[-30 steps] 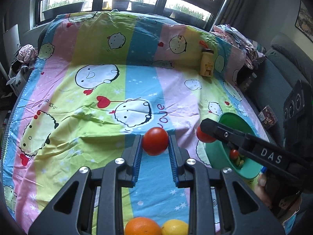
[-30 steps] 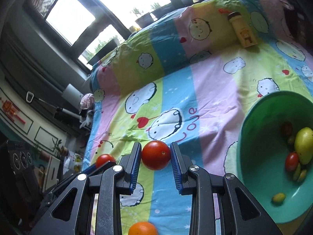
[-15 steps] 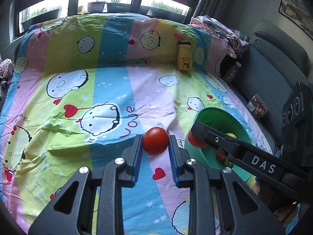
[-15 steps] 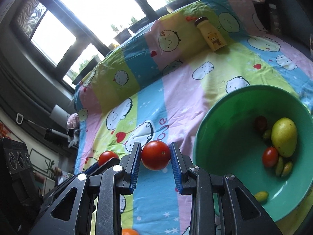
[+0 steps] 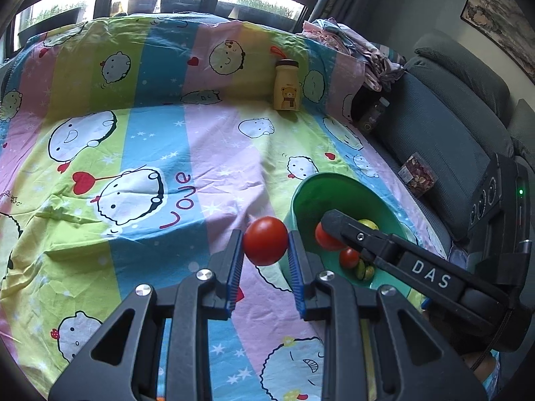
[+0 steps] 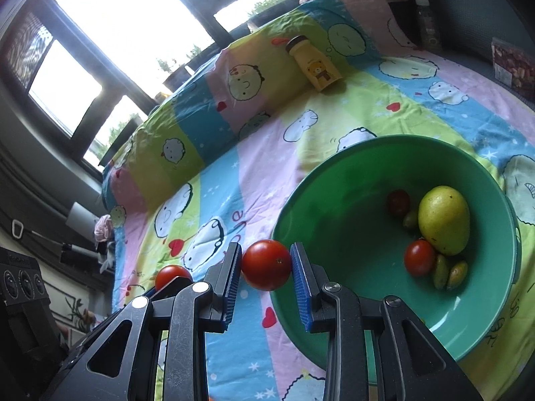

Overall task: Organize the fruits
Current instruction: 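Lift and carry both cherry tomatoes in both tools over the basin, then lower both held cherry tomatoes into the green basin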

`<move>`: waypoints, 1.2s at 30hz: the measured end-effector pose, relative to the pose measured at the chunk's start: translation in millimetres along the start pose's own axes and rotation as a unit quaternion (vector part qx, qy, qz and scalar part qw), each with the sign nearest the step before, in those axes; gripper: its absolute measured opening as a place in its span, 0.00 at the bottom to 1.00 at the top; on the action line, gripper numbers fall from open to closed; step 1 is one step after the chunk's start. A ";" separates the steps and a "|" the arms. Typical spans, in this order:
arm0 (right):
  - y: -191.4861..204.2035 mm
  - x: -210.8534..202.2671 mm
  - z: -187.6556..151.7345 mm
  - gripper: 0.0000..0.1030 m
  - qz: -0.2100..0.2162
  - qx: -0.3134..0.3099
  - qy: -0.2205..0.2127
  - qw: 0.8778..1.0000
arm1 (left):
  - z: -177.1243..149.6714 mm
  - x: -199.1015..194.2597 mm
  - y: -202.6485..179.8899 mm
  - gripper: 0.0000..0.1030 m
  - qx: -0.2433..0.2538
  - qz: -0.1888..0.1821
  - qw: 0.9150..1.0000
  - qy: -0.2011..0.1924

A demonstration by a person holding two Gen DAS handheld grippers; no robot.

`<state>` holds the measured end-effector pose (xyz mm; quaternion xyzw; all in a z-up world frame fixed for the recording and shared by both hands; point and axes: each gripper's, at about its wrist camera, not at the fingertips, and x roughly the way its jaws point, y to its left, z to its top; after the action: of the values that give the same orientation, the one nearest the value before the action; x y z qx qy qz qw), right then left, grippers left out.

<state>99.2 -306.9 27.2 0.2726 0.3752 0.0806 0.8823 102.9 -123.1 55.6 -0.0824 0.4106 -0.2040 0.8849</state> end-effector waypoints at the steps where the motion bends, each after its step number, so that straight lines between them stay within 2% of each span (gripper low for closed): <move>1: -1.6 -2.4 0.4 0.31 -0.003 0.002 -0.003 1.000 | 0.0 0.2 -0.9 0.25 0.001 -0.001 1.000 -0.001; 13: -30.4 -21.5 5.1 0.31 -0.045 0.042 -0.027 0.998 | -2.1 19.0 -20.3 0.25 0.018 -0.015 1.000 0.018; 24: -65.4 -26.2 8.7 0.31 -0.082 0.091 -0.022 0.992 | -4.8 46.1 -57.2 0.25 0.055 -0.026 0.997 0.044; 36: -82.3 -26.0 9.1 0.31 -0.107 0.111 -0.014 0.988 | -7.6 72.1 -73.5 0.25 0.068 -0.030 0.994 0.078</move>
<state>82.2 -388.7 3.8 0.3279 0.3966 -0.0599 0.8553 117.3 -220.3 23.8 -0.0183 0.4606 -0.2641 0.8472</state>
